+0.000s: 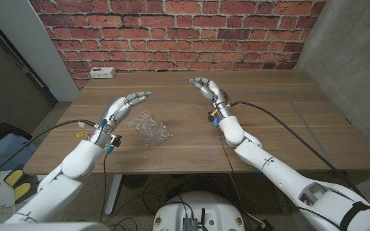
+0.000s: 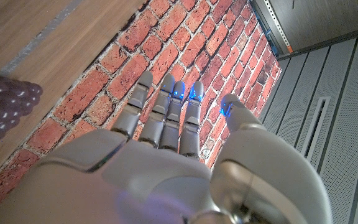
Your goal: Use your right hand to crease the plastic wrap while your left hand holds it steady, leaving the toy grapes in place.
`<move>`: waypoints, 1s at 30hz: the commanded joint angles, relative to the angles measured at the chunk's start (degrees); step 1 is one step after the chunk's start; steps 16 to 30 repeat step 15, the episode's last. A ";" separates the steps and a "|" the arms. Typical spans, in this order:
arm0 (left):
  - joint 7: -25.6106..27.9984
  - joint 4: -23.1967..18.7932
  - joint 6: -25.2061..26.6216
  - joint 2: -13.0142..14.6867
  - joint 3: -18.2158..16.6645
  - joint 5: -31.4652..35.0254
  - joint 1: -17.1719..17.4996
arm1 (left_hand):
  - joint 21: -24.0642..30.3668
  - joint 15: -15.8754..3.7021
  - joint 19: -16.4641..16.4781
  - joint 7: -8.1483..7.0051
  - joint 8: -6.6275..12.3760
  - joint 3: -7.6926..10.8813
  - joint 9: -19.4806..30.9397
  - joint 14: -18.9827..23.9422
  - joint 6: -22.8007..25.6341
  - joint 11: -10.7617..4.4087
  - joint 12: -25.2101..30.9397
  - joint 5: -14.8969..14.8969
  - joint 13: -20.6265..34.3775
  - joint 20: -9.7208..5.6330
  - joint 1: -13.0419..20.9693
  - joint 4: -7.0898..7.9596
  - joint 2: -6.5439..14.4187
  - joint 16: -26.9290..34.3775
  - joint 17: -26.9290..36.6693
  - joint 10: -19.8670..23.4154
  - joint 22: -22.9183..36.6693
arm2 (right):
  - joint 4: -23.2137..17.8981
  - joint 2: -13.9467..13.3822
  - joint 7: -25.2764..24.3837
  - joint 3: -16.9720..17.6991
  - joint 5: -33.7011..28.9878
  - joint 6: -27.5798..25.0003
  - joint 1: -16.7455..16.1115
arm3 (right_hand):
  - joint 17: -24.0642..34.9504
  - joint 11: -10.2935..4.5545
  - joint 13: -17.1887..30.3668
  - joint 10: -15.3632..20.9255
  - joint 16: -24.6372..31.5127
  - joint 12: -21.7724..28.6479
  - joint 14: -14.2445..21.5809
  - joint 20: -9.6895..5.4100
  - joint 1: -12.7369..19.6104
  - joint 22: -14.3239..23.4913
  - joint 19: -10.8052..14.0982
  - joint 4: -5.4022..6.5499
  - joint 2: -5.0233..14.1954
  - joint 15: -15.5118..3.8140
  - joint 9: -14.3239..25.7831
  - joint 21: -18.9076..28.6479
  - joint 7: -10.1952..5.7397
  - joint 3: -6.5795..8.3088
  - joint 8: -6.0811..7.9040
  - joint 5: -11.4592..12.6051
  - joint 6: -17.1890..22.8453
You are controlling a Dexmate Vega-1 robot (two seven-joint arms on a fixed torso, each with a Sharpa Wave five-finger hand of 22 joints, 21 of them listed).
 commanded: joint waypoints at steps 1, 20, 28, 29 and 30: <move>-5.37 7.35 -4.24 3.00 3.08 -5.94 -6.20 | 0.22 -0.17 0.30 0.31 0.30 0.25 0.22 0.37 0.28 0.27 0.24 0.35 0.16 0.36 0.12 0.23 0.68 0.38 0.06 0.41 0.31 | -4.57 -0.41 -5.81 1.37 -2.45 -3.33 -3.20 | 0.26 0.11 0.16 0.77 -0.30 0.28 0.82 0.33 -0.46 0.21 -0.04 0.00 -0.28 0.19 0.11 0.43 -0.10 0.58 0.32 0.21 0.53; -10.80 13.54 -4.58 4.14 7.97 -12.27 -12.22 | 0.24 -0.10 0.28 0.44 0.32 0.29 0.22 0.40 0.30 0.36 0.29 0.35 0.18 0.30 -0.08 0.36 0.75 0.35 0.07 0.48 0.34 | -13.04 -2.30 -14.15 3.81 -6.76 -5.87 -9.85 | 0.76 -0.16 0.30 0.89 -0.59 0.36 1.13 0.41 -1.14 0.22 -0.33 0.12 -0.65 -0.04 0.18 0.54 -0.18 1.10 0.74 0.09 0.88; -10.80 13.54 -4.58 4.14 7.97 -12.27 -12.22 | 0.24 -0.10 0.28 0.44 0.32 0.29 0.22 0.40 0.30 0.36 0.29 0.35 0.18 0.30 -0.08 0.36 0.75 0.35 0.07 0.48 0.34 | -13.04 -2.30 -14.15 3.81 -6.76 -5.87 -9.85 | 0.76 -0.16 0.30 0.89 -0.59 0.36 1.13 0.41 -1.14 0.22 -0.33 0.12 -0.65 -0.04 0.18 0.54 -0.18 1.10 0.74 0.09 0.88; -10.80 13.54 -4.58 4.14 7.97 -12.27 -12.22 | 0.24 -0.10 0.28 0.44 0.32 0.29 0.22 0.40 0.30 0.36 0.29 0.35 0.18 0.30 -0.08 0.36 0.75 0.35 0.07 0.48 0.34 | -13.04 -2.30 -14.15 3.81 -6.76 -5.87 -9.85 | 0.76 -0.16 0.30 0.89 -0.59 0.36 1.13 0.41 -1.14 0.22 -0.33 0.12 -0.65 -0.04 0.18 0.54 -0.18 1.10 0.74 0.09 0.88; -10.80 13.54 -4.58 4.14 7.97 -12.27 -12.22 | 0.24 -0.10 0.28 0.44 0.32 0.29 0.22 0.40 0.30 0.36 0.29 0.35 0.18 0.30 -0.08 0.36 0.75 0.35 0.07 0.48 0.34 | -13.04 -2.30 -14.15 3.81 -6.76 -5.87 -9.85 | 0.76 -0.16 0.30 0.89 -0.59 0.36 1.13 0.41 -1.14 0.22 -0.33 0.12 -0.65 -0.04 0.18 0.54 -0.18 1.10 0.74 0.09 0.88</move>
